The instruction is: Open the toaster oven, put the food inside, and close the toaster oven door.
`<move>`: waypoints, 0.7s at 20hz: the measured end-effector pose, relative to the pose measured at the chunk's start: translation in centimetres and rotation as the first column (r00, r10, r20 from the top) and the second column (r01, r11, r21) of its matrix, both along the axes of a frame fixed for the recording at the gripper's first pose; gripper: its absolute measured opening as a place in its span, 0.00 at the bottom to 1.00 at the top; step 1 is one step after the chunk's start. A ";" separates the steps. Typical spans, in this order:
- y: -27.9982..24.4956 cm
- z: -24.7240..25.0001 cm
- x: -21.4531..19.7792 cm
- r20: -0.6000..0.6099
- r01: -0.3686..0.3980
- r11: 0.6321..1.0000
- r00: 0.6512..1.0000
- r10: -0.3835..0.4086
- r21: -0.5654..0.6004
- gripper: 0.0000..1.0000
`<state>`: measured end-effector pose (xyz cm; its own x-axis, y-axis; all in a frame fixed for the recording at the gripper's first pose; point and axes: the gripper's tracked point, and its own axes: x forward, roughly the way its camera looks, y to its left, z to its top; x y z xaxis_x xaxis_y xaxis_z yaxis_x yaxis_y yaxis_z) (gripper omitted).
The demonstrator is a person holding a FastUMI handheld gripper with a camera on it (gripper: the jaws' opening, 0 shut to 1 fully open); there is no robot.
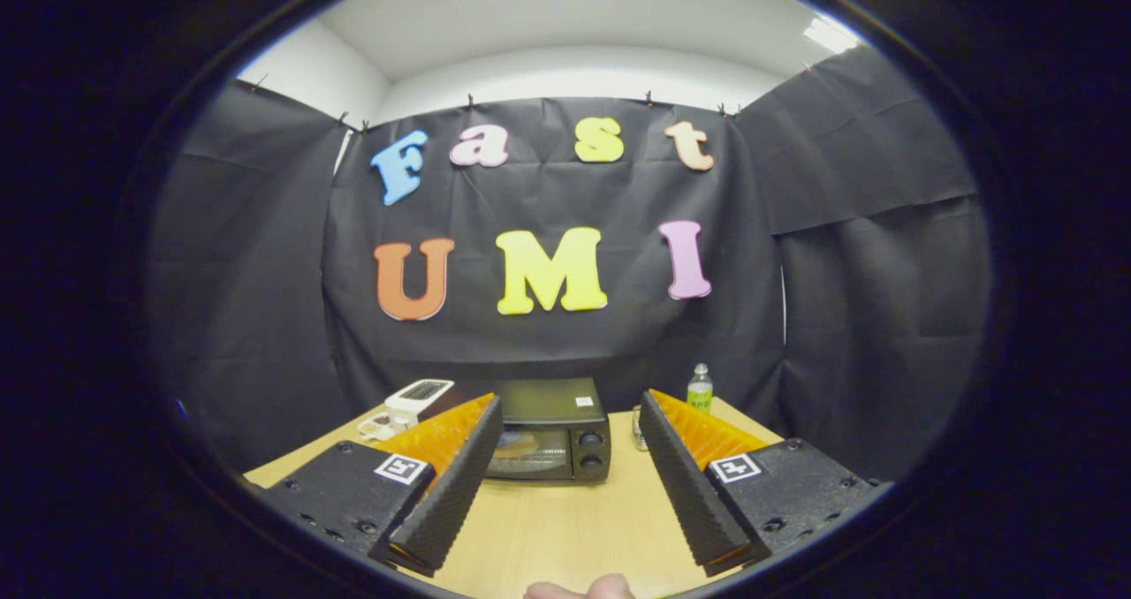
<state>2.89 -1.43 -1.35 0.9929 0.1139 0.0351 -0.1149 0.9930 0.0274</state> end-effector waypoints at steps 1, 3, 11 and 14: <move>-0.7 1.5 -1.2 0.015 0.000 1.000 1.000 0.000 0.003 1.00; -2.6 3.0 -3.5 0.032 0.028 1.000 0.999 -0.028 -0.009 1.00; -1.1 1.8 -7.0 0.020 0.025 0.999 1.000 -0.024 -0.037 1.00; -0.5 1.6 -7.0 0.016 0.020 0.999 1.000 -0.019 -0.037 1.00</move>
